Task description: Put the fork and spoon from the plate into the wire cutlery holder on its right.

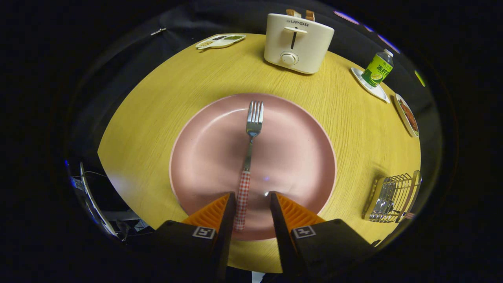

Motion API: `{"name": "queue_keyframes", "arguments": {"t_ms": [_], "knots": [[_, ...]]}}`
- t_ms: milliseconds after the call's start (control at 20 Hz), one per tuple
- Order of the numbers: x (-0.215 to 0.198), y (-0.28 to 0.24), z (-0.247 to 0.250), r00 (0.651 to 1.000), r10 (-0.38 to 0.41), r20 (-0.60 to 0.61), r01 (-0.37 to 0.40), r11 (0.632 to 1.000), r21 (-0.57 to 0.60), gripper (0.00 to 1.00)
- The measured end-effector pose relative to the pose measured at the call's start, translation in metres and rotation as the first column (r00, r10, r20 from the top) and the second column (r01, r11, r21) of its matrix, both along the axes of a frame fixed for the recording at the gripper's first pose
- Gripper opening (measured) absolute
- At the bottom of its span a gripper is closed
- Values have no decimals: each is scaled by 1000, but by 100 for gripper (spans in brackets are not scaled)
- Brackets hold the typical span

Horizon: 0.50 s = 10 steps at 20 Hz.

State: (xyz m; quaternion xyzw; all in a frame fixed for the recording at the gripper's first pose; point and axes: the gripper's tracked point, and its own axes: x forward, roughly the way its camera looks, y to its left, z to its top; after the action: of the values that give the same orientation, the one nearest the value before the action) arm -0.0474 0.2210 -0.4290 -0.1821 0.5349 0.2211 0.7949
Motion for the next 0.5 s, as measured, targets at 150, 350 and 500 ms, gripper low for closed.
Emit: {"name": "queue_keyframes", "arguments": {"t_ms": [150,350,500], "knots": [[2,-4,0,1000,15,-4,-15,1000,0,27],[-12,9,1,991,14,-136,4,991,137,10],[-10,7,6,986,2,-166,28,983,179,6]]}}
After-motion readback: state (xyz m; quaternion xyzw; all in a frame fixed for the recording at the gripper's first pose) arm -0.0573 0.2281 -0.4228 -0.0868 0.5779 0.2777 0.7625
